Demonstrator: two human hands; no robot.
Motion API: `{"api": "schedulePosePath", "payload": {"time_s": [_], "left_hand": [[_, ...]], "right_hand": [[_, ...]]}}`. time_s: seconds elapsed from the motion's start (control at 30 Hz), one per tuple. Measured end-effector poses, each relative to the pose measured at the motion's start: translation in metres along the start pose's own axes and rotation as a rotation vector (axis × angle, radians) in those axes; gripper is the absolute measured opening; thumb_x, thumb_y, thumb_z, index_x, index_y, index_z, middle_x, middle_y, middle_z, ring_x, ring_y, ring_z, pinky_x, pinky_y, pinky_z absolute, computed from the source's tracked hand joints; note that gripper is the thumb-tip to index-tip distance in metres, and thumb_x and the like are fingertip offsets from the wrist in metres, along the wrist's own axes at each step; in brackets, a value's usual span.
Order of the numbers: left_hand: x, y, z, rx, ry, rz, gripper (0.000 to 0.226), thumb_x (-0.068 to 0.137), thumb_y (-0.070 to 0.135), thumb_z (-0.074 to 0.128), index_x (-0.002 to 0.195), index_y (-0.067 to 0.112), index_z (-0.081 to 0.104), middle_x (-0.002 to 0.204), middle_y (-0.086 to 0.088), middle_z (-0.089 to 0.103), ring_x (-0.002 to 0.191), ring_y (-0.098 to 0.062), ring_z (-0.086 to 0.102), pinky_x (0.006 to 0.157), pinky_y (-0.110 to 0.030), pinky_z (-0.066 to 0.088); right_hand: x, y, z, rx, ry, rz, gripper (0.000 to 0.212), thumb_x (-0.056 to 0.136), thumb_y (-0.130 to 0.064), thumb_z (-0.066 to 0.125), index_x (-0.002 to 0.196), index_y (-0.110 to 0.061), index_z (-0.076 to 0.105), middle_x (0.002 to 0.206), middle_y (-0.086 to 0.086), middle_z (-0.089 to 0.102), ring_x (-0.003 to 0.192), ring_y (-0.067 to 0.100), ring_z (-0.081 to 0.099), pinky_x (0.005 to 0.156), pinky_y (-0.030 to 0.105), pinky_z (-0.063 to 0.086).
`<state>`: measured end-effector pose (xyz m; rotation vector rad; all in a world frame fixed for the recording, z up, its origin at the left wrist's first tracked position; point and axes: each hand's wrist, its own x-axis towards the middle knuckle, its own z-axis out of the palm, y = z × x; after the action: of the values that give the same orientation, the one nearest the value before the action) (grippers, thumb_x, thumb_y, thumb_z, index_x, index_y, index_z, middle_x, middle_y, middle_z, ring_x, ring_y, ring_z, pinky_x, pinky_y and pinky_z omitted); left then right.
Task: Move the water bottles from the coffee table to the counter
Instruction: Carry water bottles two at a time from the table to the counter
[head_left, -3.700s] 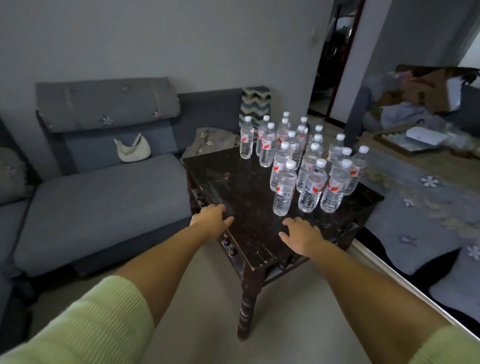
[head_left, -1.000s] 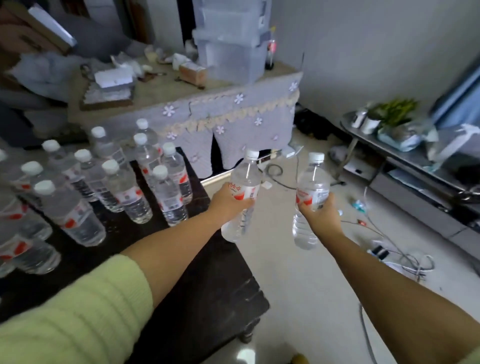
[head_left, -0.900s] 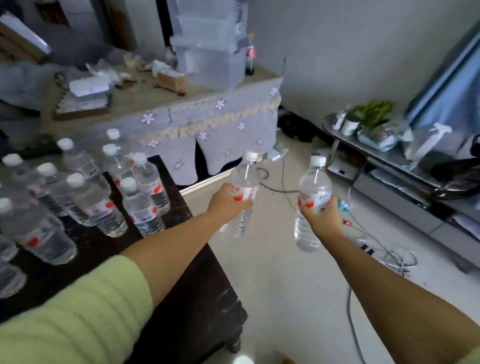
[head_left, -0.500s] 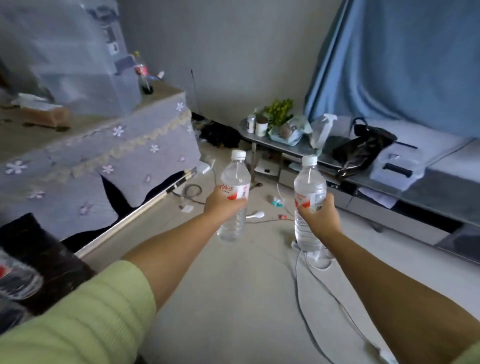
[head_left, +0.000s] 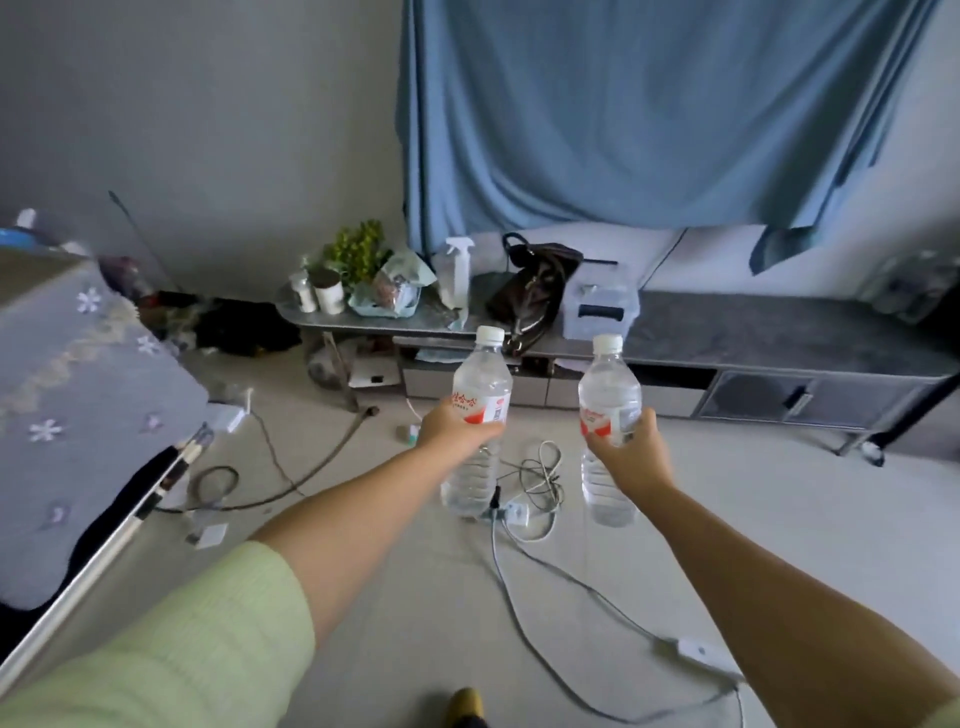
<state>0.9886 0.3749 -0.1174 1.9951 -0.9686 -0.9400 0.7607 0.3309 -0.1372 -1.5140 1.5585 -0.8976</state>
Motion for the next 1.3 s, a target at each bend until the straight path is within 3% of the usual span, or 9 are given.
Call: {"api": "schedulePosePath", "payload": {"time_s": [0.07,0.17,0.3,0.53,0.67,0.93,1.03,1.13,1.3], "left_hand": [[0.024,0.017,0.012,0.029,-0.055,0.041,0.054,0.066,0.035,0.082,0.112,0.019,0.060,0.106,0.001,0.068,0.091,-0.017,0.063,0.073,-0.025,0.046],[0.066,0.051,0.034,0.070,-0.162,0.086,0.051,0.067,0.033,0.083,0.110,0.019,0.060,0.104,0.001,0.069,0.093,-0.018,0.065,0.080,-0.030,0.052],[0.108,0.085,0.061,0.103,-0.234,0.135,0.059,0.067,0.035,0.083,0.116,0.019,0.056,0.108,0.001,0.067,0.099,-0.021,0.064,0.090,-0.036,0.052],[0.147,0.141,0.148,0.146,-0.390,0.202,0.057,0.062,0.035,0.083,0.112,0.022,0.060,0.104,0.003,0.068,0.095,-0.019,0.064,0.091,-0.037,0.053],[0.157,0.178,0.218,0.170,-0.481,0.240,0.054,0.061,0.036,0.083,0.109,0.024,0.061,0.101,0.004,0.069,0.094,-0.018,0.065,0.090,-0.039,0.054],[0.160,0.272,0.360,0.183,-0.596,0.312,0.038,0.064,0.029,0.082,0.097,0.022,0.065,0.088,0.005,0.070,0.084,-0.016,0.067,0.074,-0.028,0.052],[0.156,0.304,0.405,0.142,-0.631,0.322,0.034,0.060,0.028,0.082,0.091,0.023,0.068,0.084,0.006,0.072,0.080,-0.015,0.069,0.075,-0.029,0.056],[0.155,0.326,0.447,0.130,-0.689,0.318,0.038,0.056,0.025,0.080,0.092,0.020,0.069,0.087,0.000,0.074,0.083,-0.020,0.070,0.081,-0.039,0.058],[0.168,0.366,0.511,0.148,-0.767,0.344,0.034,0.065,0.017,0.081,0.096,0.018,0.066,0.096,-0.005,0.072,0.090,-0.023,0.069,0.088,-0.043,0.056]], "right_hand": [[0.018,0.003,-0.010,0.016,0.036,0.025,0.042,0.081,-0.034,0.075,0.103,-0.018,0.043,0.086,-0.002,0.060,0.076,0.014,0.060,0.056,0.025,0.043],[0.053,0.011,-0.029,0.028,0.094,0.065,0.045,0.081,-0.031,0.075,0.108,-0.007,0.050,0.093,0.008,0.065,0.083,0.025,0.066,0.071,0.039,0.056],[0.077,0.026,-0.047,0.083,0.192,0.115,0.046,0.080,-0.029,0.077,0.113,-0.007,0.054,0.098,0.012,0.068,0.088,0.029,0.067,0.081,0.046,0.057],[0.112,0.059,-0.098,0.119,0.364,0.213,0.047,0.079,-0.026,0.078,0.110,-0.015,0.045,0.093,0.003,0.063,0.084,0.024,0.064,0.068,0.031,0.047],[0.150,0.081,-0.143,0.114,0.389,0.217,0.047,0.080,-0.020,0.076,0.113,0.002,0.051,0.098,0.019,0.065,0.086,0.032,0.065,0.075,0.039,0.054],[0.227,0.120,-0.260,0.131,0.455,0.212,0.045,0.081,-0.023,0.076,0.113,-0.004,0.050,0.097,0.016,0.063,0.081,0.025,0.062,0.072,0.037,0.052],[0.249,0.130,-0.308,0.138,0.509,0.215,0.046,0.081,-0.020,0.077,0.114,-0.005,0.049,0.096,0.011,0.063,0.078,0.019,0.062,0.061,0.025,0.047],[0.267,0.144,-0.345,0.136,0.572,0.211,0.038,0.081,-0.011,0.075,0.109,0.002,0.053,0.091,0.019,0.064,0.069,0.018,0.061,0.055,0.016,0.047],[0.302,0.168,-0.392,0.145,0.606,0.261,0.042,0.083,-0.018,0.075,0.114,-0.001,0.053,0.099,0.019,0.066,0.087,0.031,0.066,0.070,0.031,0.050]]}}
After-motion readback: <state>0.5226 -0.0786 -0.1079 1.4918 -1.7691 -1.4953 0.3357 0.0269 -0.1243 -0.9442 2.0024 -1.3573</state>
